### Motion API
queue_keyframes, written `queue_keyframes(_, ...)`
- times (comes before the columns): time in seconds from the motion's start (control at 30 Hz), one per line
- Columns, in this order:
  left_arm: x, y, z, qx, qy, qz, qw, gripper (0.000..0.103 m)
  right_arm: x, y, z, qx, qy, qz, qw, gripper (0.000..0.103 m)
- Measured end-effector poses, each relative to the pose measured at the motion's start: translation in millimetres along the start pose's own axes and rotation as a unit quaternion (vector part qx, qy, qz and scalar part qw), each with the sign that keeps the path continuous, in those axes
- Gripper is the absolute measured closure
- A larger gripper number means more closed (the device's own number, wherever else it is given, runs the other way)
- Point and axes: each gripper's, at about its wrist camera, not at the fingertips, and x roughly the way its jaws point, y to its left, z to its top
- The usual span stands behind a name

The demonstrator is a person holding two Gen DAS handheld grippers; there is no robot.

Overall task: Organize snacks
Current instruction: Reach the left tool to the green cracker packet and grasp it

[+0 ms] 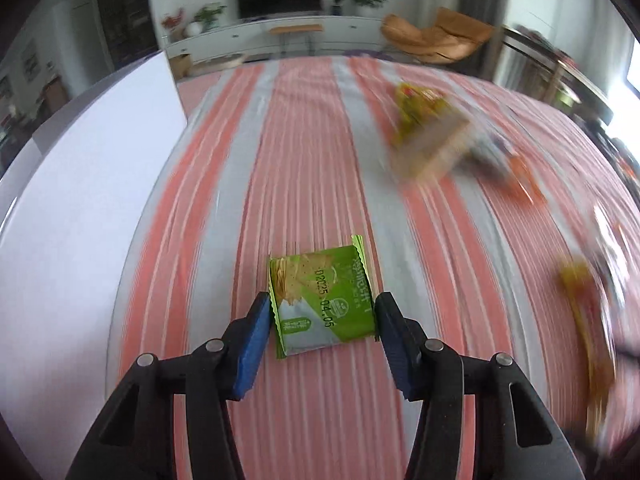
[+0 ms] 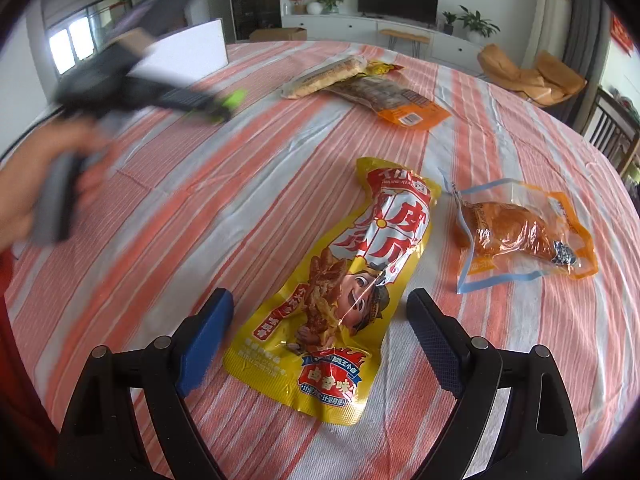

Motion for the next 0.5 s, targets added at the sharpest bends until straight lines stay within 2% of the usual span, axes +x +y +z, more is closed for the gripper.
queue_keyframes(0.13,-36,1,-53,0.016,0.004,-0.039,0.9991,0.049,0,0,0,0.0,0.0,0.0,1.0,0.012)
queue_keyframes(0.17,-43,2,-61,0.017,0.0,-0.042,0.999,0.044,0,0,0,0.0,0.0,0.0,1.0,0.012)
queue_keyframes(0.2,-47,3,-67,0.017,0.001,-0.046,0.9988,0.039,0,0,0,0.0,0.0,0.0,1.0,0.012)
queue_keyframes(0.23,-46,3,-71,0.018,0.002,-0.046,0.9988,0.021,0,0,0,0.0,0.0,0.0,1.0,0.012)
queue_keyframes(0.27,-44,3,-73,0.019,0.002,-0.04,0.999,0.01,0,0,0,0.0,0.0,0.0,1.0,0.012)
queue_keyframes(0.5,-35,1,-74,0.023,-0.005,-0.013,0.9996,0.0,0,0,0,-0.001,0.0,0.0,1.0,0.012)
